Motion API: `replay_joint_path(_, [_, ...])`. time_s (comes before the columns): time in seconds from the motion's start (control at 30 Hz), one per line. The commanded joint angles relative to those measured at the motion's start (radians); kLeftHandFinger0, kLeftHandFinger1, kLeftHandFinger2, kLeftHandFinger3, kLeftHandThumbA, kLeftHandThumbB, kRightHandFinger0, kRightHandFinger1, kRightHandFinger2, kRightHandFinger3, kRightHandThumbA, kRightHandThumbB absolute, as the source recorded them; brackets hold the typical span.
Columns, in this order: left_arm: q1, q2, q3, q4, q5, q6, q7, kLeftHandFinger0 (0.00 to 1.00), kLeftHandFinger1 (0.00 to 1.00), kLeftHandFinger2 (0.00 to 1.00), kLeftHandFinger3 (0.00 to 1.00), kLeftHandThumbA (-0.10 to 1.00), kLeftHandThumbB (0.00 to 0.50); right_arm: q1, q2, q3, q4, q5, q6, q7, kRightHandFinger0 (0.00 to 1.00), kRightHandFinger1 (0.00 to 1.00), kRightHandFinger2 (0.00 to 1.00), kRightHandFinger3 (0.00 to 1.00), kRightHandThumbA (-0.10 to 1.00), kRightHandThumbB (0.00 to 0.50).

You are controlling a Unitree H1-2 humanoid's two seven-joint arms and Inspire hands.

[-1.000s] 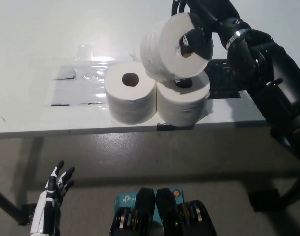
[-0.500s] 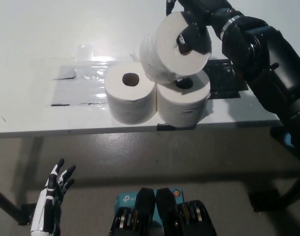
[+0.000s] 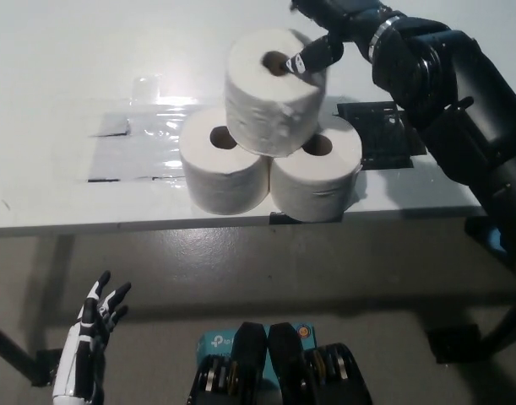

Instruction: A few rolls of toilet paper are kept infront of the robot and the robot uses its right hand to lift one of the rolls and and places it on top of the other rolls to stack it.

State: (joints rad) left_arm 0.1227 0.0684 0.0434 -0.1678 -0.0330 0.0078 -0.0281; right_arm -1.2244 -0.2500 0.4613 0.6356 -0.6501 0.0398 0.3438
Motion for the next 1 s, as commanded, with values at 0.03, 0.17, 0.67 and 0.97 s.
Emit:
replay_joint_path(0.03, [-0.008, 0.007, -0.007, -0.030, 0.005, -0.016, -0.008, 1.00, 0.99, 0.89, 1.00, 1.00, 0.033, -0.089, 0.004, -0.031, 0.004, 0.031, -0.031, -0.007, 0.77, 0.91, 1.00, 1.00, 0.90, 0.288])
replay_joint_path(0.17, [-0.011, 0.006, -0.009, -0.034, 0.000, -0.013, -0.011, 1.00, 1.00, 0.89, 1.00, 1.00, 0.023, -0.099, 0.014, -0.037, 0.020, 0.030, -0.069, -0.045, 0.81, 0.95, 1.00, 1.00, 0.91, 0.280])
replay_joint_path(0.67, [-0.036, 0.006, -0.002, -0.035, -0.004, 0.004, -0.007, 1.00, 1.00, 0.90, 1.00, 1.00, 0.059, -0.162, -0.096, -0.243, -0.220, 0.082, -0.052, -0.121, 1.00, 1.00, 1.00, 1.00, 1.00, 0.304])
replay_joint_path(0.97, [-0.061, 0.005, 0.008, -0.022, -0.007, 0.011, -0.001, 1.00, 1.00, 0.97, 1.00, 1.00, 0.109, 0.014, -0.155, -0.563, -0.742, 0.253, -0.012, -0.151, 1.00, 1.00, 1.00, 1.00, 1.00, 0.226])
